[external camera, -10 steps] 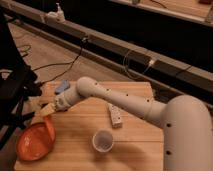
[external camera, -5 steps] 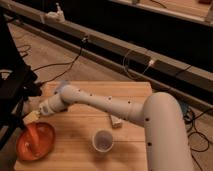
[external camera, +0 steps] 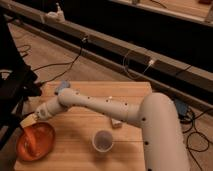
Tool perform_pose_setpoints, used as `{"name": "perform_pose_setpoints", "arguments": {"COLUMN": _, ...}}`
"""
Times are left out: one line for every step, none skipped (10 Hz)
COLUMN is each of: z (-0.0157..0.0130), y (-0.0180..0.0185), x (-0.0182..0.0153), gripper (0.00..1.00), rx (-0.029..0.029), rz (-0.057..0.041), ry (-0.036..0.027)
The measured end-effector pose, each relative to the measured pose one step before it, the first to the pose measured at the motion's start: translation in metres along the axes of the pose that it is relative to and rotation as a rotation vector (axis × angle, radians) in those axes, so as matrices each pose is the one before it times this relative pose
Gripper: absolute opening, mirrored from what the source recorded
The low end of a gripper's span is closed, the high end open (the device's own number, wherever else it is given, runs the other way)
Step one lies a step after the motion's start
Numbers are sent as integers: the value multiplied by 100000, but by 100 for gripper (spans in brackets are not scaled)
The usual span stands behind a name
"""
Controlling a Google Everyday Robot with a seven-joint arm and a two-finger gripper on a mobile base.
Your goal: Place the pepper in the ceramic bowl
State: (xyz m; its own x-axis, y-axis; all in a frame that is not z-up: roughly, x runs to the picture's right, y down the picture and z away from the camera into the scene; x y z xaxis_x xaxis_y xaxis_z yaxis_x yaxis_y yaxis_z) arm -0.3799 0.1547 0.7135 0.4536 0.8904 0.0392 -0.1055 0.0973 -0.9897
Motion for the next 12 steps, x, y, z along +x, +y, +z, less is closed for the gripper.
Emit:
{"name": "perform_pose_setpoints", "arguments": {"z": -33, "y": -80, "x": 88, "gripper": 18, "rx": 93, "rz": 101, "ry": 210}}
{"name": "perform_pose_setpoints", "arguments": {"z": 7, "y": -103, "x": 173, "gripper": 13, "rx": -33, "rz": 283, "ry": 524}}
{"name": "perform_pose_setpoints", "arguments": {"z": 777, "y": -172, "x": 907, "gripper": 13, "rx": -967, "rz": 1716, "ry": 2418}}
{"name": "perform_pose_setpoints", "arguments": {"z": 696, "y": -147, "x": 515, "gripper": 19, "rx": -754, "rz": 1503, "ry": 1684}}
{"name": "perform_pose_setpoints", "arguments": {"z": 439, "y": -561, "x": 543, "gripper": 31, "rx": -237, "rz": 2017, "ry": 1242}}
{"name": "perform_pose_setpoints", "arguments": {"z": 152, "y": -368, "x": 173, "gripper": 39, "rx": 70, "rz": 1088, "ry": 330}}
{"name": "perform_pose_setpoints", "arguments": {"z": 195, "y": -508, "x": 235, "gripper": 50, "rx": 201, "rz": 1283, "ry": 250}}
{"name": "perform_pose_setpoints", "arguments": {"z": 343, "y": -336, "x": 153, "gripper": 62, "rx": 88, "rz": 978, "ry": 208}}
{"name": "perform_pose_setpoints", "arguments": {"z": 64, "y": -207, "x": 18, "gripper": 69, "rx": 173, "rz": 588, "ry": -155}}
{"name": "perform_pose_setpoints", "arguments": {"z": -43, "y": -253, "x": 15, "gripper": 77, "rx": 441, "rz": 616, "ry": -376}}
{"name": "perform_pose_setpoints", "arguments": {"z": -55, "y": -92, "x": -84, "gripper": 80, "rx": 105, "rz": 598, "ry": -834}}
{"name": "perform_pose_setpoints", "arguments": {"z": -10, "y": 4, "x": -27, "gripper": 80, "rx": 8, "rz": 9, "ry": -50}}
